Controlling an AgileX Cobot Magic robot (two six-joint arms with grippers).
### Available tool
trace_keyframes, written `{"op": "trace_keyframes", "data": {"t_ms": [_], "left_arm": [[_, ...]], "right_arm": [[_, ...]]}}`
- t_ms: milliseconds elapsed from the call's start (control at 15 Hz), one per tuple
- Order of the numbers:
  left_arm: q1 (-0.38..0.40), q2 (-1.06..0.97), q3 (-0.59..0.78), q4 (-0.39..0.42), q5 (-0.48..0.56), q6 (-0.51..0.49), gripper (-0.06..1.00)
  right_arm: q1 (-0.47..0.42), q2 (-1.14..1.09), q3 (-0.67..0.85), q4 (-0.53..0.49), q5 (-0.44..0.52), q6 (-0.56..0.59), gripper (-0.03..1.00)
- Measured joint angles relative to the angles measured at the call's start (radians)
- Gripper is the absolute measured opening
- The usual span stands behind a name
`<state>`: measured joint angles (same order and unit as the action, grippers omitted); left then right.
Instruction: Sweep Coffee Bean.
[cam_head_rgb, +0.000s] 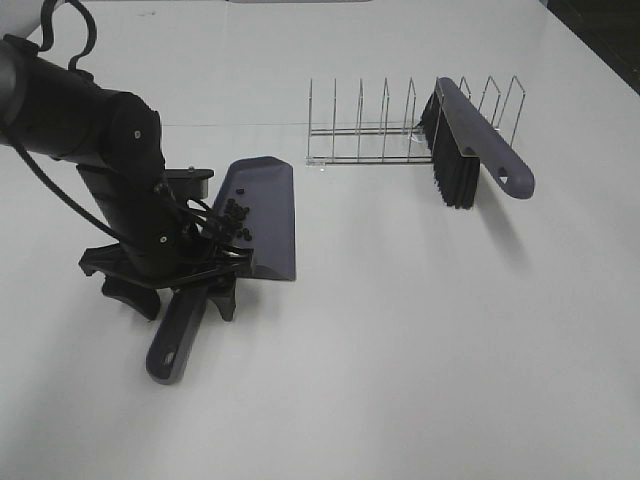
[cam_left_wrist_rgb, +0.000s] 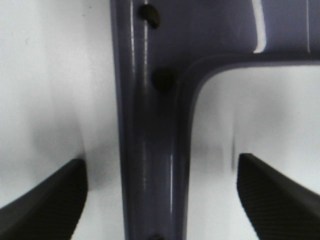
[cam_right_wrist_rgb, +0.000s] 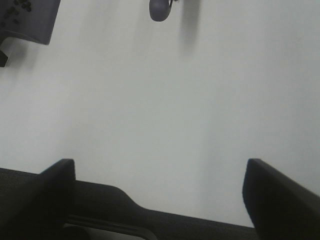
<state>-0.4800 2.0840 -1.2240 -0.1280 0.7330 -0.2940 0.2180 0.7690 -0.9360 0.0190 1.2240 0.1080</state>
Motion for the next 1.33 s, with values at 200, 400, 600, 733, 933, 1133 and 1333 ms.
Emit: {"op": "trace_keyframes", "data": {"t_ms": [200, 400, 600, 733, 933, 1133, 1333], "left_arm": [[0.0, -0.012, -0.082, 0.012, 0.186, 0.042, 0.89], [0.0, -0.136, -0.123, 0.112, 0.279, 0.027, 0.9], [0.0, -0.444, -0.124, 0.321, 0.453, -0.031, 0.9], [0.0, -0.556, -0.115, 0.326, 0.468, -0.031, 0.88], [0.0, -0.843, 0.024, 0.318, 0.479, -0.031, 0.84], [0.0, -1.183, 0.274, 0.315, 0.486, -0.031, 0.81], [0.0, -1.411, 0.442, 0.315, 0.485, -0.031, 0.81]], "right_arm": [[0.0, -0.016, 0.0, 0.015, 0.001, 0.0, 0.8], [0.0, -0.046, 0.016, 0.019, -0.001, 0.0, 0.8], [0.0, -0.161, 0.109, 0.019, -0.002, -0.057, 0.8], [0.0, -0.206, 0.15, 0.019, -0.001, -0.072, 0.8], [0.0, -0.275, 0.226, 0.021, -0.001, -0.074, 0.8], [0.0, -0.36, 0.333, 0.028, -0.034, -0.122, 0.8], [0.0, -0.395, 0.382, 0.052, -0.091, -0.164, 0.8]]}}
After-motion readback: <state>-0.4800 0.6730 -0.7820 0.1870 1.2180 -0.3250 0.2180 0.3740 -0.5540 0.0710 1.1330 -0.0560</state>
